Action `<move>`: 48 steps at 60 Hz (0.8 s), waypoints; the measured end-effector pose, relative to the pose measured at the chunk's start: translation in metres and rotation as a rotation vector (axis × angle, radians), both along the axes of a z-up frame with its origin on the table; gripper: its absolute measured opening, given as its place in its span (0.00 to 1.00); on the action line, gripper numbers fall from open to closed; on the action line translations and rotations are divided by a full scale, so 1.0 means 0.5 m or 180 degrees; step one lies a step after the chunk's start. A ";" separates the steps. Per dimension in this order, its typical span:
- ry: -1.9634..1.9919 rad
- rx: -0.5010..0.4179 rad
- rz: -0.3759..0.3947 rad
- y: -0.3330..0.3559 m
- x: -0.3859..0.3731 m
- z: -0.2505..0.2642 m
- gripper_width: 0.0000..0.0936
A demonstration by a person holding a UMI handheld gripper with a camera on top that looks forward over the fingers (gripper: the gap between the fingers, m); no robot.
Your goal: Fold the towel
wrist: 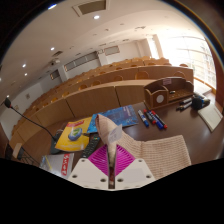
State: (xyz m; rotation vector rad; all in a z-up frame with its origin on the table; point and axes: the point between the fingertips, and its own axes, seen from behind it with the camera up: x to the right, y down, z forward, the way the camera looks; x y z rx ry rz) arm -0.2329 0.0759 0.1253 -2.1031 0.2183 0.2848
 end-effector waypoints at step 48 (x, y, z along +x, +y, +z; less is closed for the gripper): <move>-0.1017 -0.0347 -0.0381 -0.277 0.434 -0.024 0.91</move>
